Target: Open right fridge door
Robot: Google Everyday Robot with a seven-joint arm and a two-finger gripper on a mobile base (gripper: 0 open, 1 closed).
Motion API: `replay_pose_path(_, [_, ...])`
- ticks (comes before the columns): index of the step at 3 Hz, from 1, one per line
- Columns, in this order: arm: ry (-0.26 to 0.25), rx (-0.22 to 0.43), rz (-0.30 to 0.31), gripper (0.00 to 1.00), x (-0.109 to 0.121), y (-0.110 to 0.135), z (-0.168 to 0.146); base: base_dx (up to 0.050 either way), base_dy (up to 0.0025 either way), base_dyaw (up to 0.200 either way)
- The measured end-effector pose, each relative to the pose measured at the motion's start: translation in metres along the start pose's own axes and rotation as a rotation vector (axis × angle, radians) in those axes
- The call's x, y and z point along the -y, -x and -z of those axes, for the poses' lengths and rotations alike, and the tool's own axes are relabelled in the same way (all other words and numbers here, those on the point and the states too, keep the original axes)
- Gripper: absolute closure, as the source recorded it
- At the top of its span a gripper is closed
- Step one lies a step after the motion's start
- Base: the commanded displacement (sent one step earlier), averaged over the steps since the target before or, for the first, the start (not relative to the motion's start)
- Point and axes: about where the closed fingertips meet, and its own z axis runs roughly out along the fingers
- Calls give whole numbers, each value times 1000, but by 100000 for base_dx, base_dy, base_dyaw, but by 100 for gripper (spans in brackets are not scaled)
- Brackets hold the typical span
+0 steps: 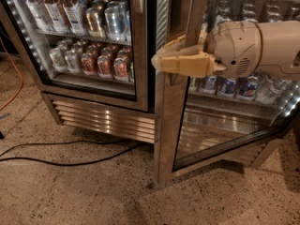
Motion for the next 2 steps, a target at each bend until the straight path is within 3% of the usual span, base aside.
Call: replay_pose_path(2, [0, 0, 0, 100, 0, 0, 0, 2, -4, -19854])
